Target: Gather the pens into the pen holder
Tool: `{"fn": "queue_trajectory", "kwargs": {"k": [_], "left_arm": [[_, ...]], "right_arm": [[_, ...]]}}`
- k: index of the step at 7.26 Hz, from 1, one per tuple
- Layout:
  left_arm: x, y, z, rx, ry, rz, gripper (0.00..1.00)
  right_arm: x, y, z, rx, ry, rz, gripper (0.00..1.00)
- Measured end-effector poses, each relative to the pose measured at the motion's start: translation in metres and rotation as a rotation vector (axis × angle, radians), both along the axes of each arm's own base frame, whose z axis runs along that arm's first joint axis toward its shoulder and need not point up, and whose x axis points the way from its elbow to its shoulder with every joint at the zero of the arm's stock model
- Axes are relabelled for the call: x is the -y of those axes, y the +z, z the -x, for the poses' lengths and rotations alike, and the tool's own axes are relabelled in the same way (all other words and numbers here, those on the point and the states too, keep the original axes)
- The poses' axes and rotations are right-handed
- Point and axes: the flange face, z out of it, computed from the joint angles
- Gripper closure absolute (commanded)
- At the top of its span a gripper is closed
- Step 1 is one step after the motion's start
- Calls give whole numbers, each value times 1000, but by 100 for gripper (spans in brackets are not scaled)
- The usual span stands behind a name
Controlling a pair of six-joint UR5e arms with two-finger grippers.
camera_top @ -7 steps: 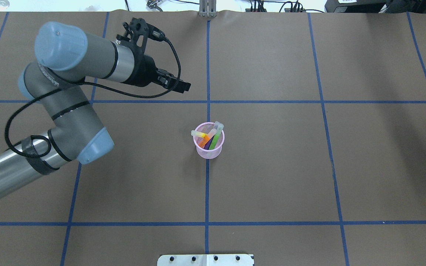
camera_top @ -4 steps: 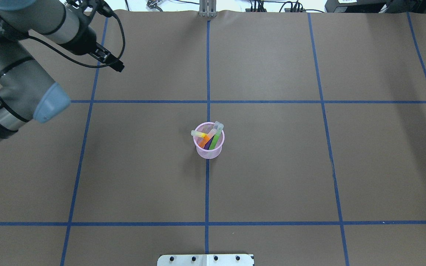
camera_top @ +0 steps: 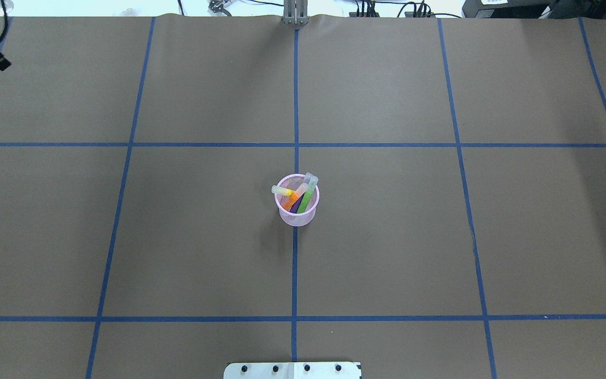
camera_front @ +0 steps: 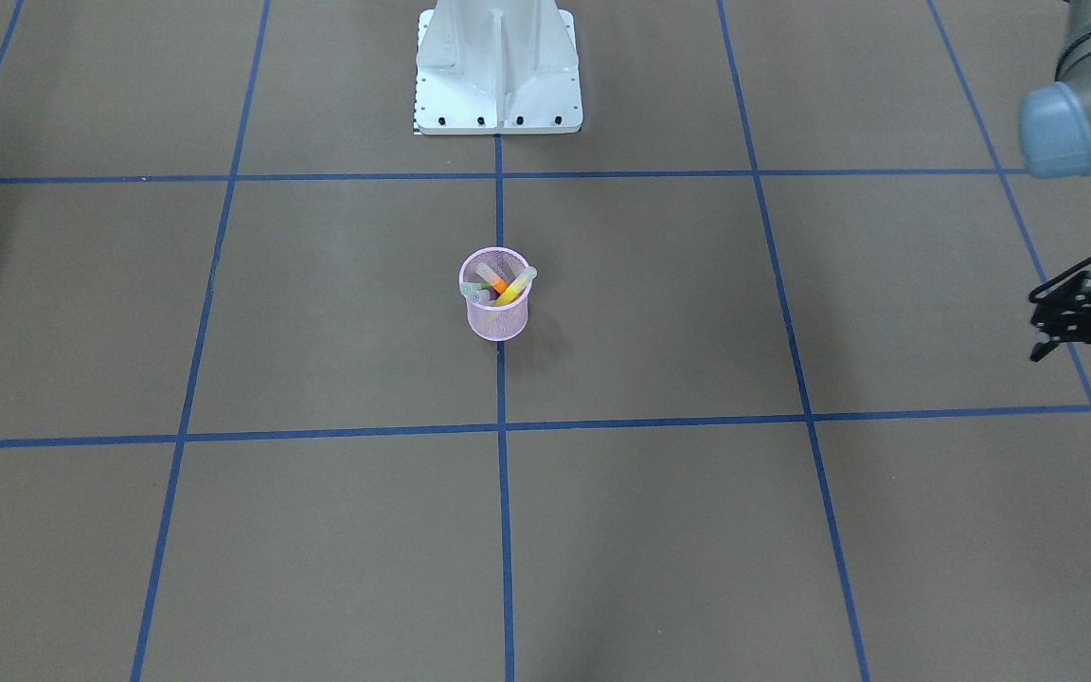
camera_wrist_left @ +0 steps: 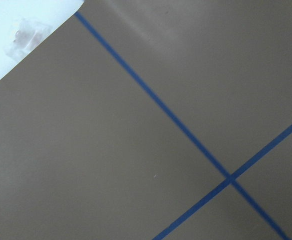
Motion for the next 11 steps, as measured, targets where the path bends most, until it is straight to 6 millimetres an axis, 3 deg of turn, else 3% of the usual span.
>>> {"fn": "queue_trajectory", "kwargs": {"k": [2, 4, 5, 7, 11], "left_arm": [[-38, 104, 52, 64, -44, 121, 0], [-78, 166, 98, 40, -144, 229, 0], [-98, 184, 121, -20, -215, 306, 0], [-120, 202, 154, -83, -304, 383, 0], [-135, 229, 166, -66, -332, 423, 0]], "right_arm": [[-2, 2, 0, -1, 1, 3, 0], [-1, 1, 0, 0, 5, 5, 0], [0, 0, 1, 3, 7, 5, 0], [2, -2, 1, 5, 9, 3, 0], [4, -6, 0, -1, 9, -3, 0]]}}
